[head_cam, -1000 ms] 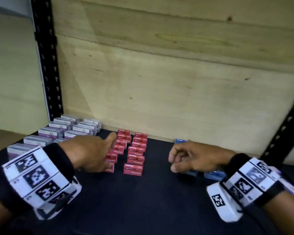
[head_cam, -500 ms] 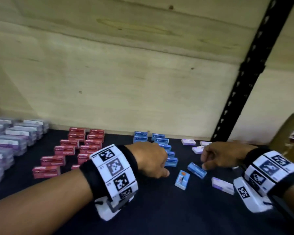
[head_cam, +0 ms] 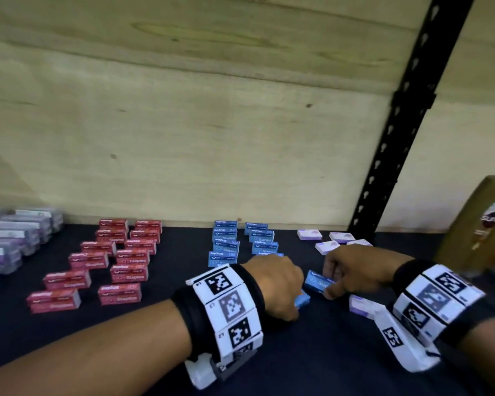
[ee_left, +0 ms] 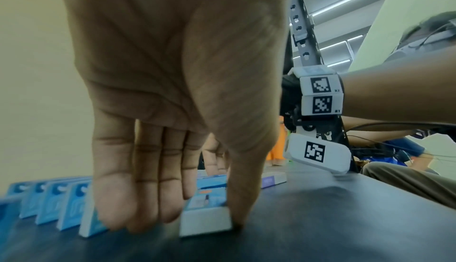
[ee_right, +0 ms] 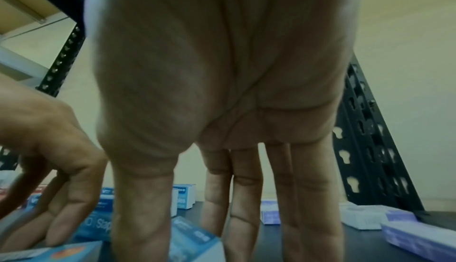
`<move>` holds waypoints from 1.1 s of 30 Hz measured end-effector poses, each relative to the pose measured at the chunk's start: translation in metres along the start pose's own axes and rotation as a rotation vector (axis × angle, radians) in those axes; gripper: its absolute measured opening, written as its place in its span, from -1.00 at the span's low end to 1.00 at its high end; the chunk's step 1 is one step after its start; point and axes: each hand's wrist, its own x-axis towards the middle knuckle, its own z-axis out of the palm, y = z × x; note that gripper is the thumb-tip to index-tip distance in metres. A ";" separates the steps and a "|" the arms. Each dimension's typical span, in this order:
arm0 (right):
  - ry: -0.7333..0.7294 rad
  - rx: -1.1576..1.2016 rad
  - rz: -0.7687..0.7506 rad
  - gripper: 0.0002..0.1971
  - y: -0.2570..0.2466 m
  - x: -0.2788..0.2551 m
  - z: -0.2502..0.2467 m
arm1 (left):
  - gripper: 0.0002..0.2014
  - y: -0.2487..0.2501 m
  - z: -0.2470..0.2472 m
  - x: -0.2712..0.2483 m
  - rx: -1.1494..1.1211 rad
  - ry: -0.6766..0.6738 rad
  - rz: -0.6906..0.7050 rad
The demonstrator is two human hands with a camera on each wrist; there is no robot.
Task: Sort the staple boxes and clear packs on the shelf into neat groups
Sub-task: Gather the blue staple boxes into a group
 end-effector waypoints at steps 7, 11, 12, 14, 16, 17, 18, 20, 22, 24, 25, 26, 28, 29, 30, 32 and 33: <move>-0.044 0.044 -0.038 -0.75 -0.002 -0.008 -0.004 | -0.75 -0.039 0.004 -0.020 -0.122 -0.053 0.040; -0.044 0.080 -0.080 -0.79 -0.013 -0.013 -0.003 | -0.75 -0.060 0.006 -0.035 -0.124 -0.090 0.019; -0.042 0.098 -0.096 -0.79 -0.017 -0.014 -0.003 | -0.74 -0.064 0.006 -0.038 -0.118 -0.087 0.007; -0.034 0.127 -0.124 -0.80 -0.025 -0.014 0.000 | -0.74 -0.069 0.008 -0.043 -0.122 -0.078 -0.006; -0.022 0.126 -0.154 -0.80 -0.033 -0.013 0.001 | -0.76 -0.074 0.009 -0.046 -0.138 -0.076 -0.017; -0.020 0.123 -0.169 -0.80 -0.037 -0.012 0.002 | -0.76 -0.077 0.009 -0.048 -0.141 -0.076 -0.023; -0.021 0.121 -0.181 -0.79 -0.041 -0.012 0.002 | -0.75 -0.079 0.010 -0.049 -0.141 -0.077 -0.030; -0.009 0.105 -0.201 -0.77 -0.048 -0.010 0.002 | -0.74 -0.083 0.010 -0.053 -0.142 -0.076 -0.052; 0.011 0.081 -0.213 -0.78 -0.054 -0.008 0.003 | -0.73 -0.087 0.012 -0.057 -0.149 -0.068 -0.071; 0.025 0.056 -0.211 -0.79 -0.058 -0.007 0.003 | -0.71 -0.090 0.012 -0.061 -0.146 -0.050 -0.085; 0.032 0.040 -0.206 -0.79 -0.060 -0.007 0.003 | -0.71 -0.092 0.013 -0.063 -0.142 -0.041 -0.095; 0.037 0.031 -0.197 -0.78 -0.062 -0.007 0.003 | -0.71 -0.093 0.013 -0.065 -0.139 -0.036 -0.104; 0.043 0.020 -0.188 -0.78 -0.064 -0.008 0.002 | -0.72 -0.095 0.014 -0.067 -0.142 -0.039 -0.119; 0.045 0.012 -0.188 -0.77 -0.065 -0.009 0.002 | -0.73 -0.095 0.015 -0.068 -0.144 -0.041 -0.125; 0.046 0.002 -0.189 -0.77 -0.065 -0.009 0.001 | -0.74 -0.095 0.015 -0.068 -0.140 -0.042 -0.129; 0.048 -0.014 -0.186 -0.77 -0.065 -0.010 0.001 | -0.75 -0.093 0.014 -0.069 -0.103 -0.036 -0.126; 0.049 -0.022 -0.184 -0.77 -0.065 -0.011 0.002 | -0.73 -0.091 0.013 -0.068 -0.073 -0.021 -0.118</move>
